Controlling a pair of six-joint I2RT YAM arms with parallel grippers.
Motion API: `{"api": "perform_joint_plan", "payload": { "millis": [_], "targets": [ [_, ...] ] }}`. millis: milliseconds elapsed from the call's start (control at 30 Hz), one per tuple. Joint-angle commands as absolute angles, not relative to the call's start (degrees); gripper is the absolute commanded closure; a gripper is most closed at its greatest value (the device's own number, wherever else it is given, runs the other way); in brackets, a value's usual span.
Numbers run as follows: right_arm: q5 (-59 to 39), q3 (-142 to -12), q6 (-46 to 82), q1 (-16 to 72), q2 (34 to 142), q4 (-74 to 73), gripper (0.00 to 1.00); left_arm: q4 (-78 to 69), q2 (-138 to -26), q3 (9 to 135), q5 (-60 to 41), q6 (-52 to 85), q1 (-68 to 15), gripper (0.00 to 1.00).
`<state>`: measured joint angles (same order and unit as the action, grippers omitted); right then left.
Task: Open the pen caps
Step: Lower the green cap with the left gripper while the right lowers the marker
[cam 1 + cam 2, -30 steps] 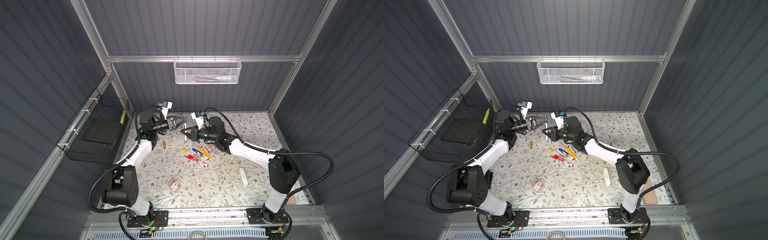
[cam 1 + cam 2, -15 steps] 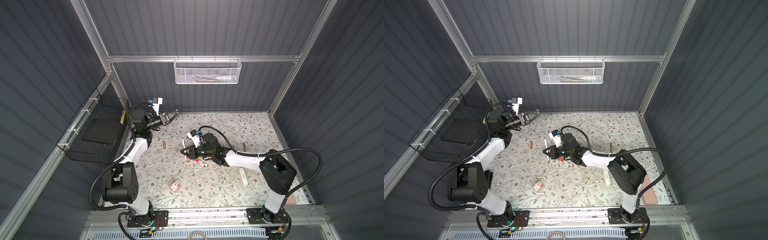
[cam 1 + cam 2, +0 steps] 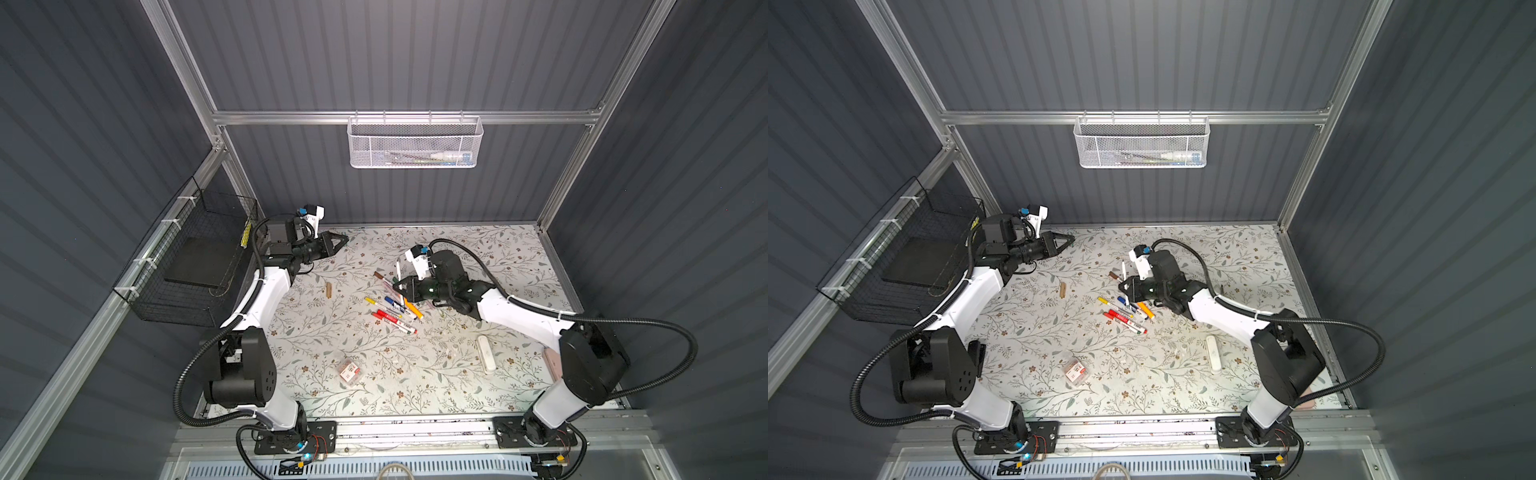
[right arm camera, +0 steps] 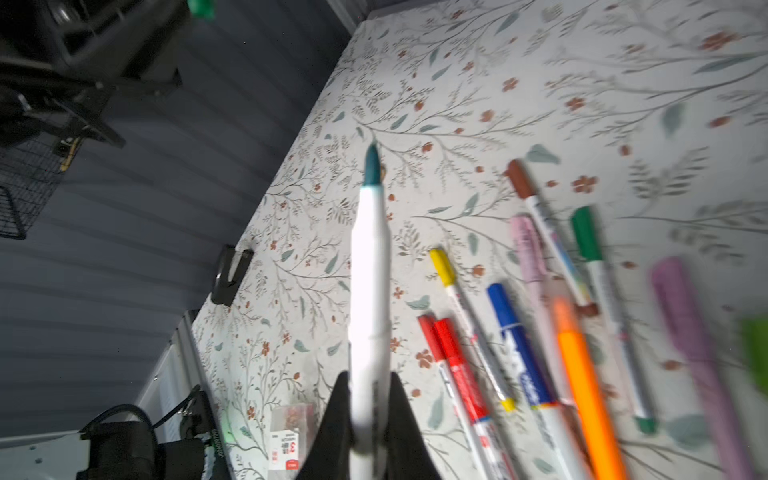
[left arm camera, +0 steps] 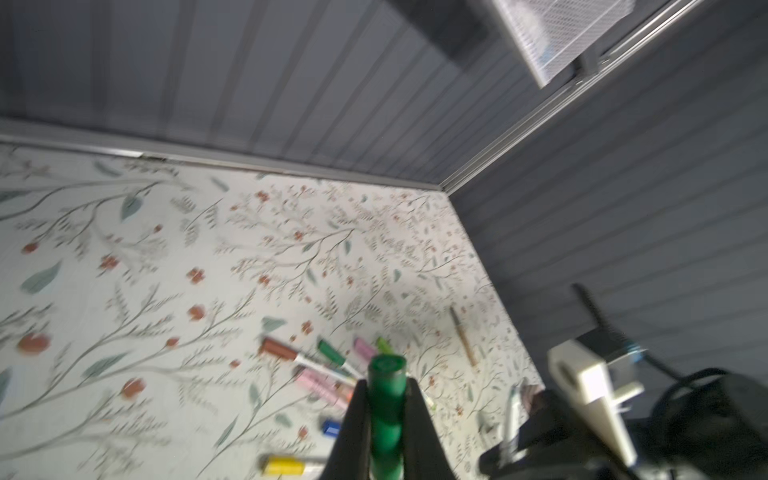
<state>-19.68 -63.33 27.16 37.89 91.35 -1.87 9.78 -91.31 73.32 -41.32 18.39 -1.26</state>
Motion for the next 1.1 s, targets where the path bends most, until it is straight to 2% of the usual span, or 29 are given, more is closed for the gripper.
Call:
{"api": "perform_joint_plan", "payload": {
  "millis": [0, 133, 333, 800, 867, 933, 1067],
  "targets": [
    [-15.2, -62.5, 22.8, 36.3, 88.3, 8.4, 1.0, 23.6, -95.5, 72.5, -32.8, 10.9, -1.6, 1.0],
    [-11.7, -62.2, 22.0, 34.0, 85.2, 14.0, 1.0, 27.5, -99.5, 73.5, -21.3, 4.5, -4.0, 1.0],
    [-10.2, -59.3, 22.5, 30.7, 81.1, 16.3, 1.0, 29.3, -104.9, 73.6, -11.2, 2.8, -5.7, 1.0],
    [-8.6, -55.8, 22.2, 26.4, 77.7, 19.2, 1.0, 29.5, -114.6, 77.9, -2.7, 2.8, -7.2, 1.0],
    [-8.8, -55.7, 21.8, 25.5, 77.9, 20.0, 1.0, 29.5, -115.2, 78.2, -2.2, 2.9, -7.2, 0.94],
    [-8.7, -56.2, 21.3, 24.5, 78.6, 21.5, 1.0, 29.5, -115.9, 78.3, -2.6, 3.2, -7.2, 0.82],
    [-8.2, -58.8, 20.7, 22.2, 80.6, 26.9, 1.0, 31.1, -114.4, 79.0, -2.9, 3.6, -7.3, 0.67]
  ]
}}
